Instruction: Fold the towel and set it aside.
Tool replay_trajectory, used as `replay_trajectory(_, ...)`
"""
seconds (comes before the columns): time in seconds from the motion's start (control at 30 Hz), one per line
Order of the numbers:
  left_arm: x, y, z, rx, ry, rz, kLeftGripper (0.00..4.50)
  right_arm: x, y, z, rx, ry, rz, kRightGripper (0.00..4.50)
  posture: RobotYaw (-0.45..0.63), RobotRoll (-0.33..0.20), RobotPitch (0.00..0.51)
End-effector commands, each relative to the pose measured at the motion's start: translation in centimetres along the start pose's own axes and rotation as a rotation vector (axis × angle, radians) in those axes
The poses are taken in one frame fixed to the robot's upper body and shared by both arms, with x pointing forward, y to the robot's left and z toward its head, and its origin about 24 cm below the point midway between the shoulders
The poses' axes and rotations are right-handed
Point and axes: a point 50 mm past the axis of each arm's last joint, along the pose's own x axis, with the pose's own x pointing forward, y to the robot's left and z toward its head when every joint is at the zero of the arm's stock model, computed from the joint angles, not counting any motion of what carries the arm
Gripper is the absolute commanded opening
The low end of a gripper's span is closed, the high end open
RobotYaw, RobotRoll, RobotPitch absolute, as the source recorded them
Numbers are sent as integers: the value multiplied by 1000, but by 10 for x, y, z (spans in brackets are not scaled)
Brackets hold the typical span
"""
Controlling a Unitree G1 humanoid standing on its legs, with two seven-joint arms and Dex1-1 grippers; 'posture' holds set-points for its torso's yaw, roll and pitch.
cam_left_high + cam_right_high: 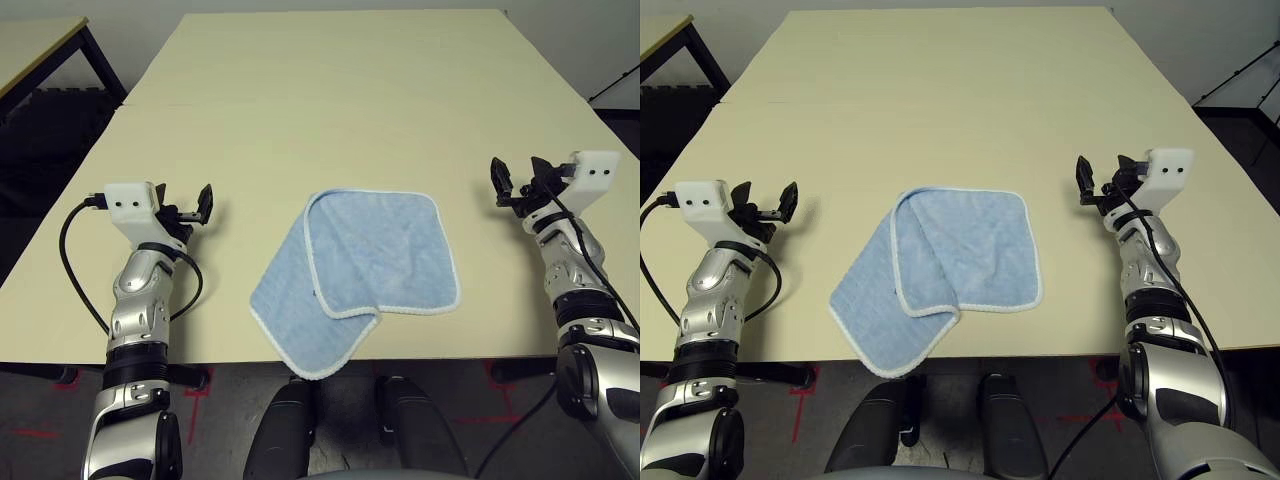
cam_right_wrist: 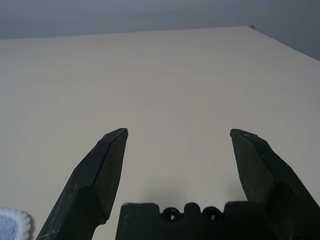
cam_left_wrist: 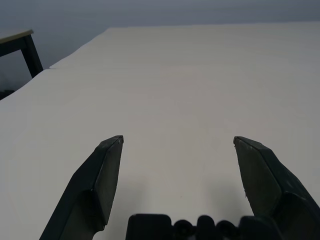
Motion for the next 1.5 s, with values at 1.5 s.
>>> replay_trajectory(1.5, -1, -33, 26, 62, 78, -831, 4500, 23, 33, 7, -151, 377, 578, 4460, 40, 0, 154)
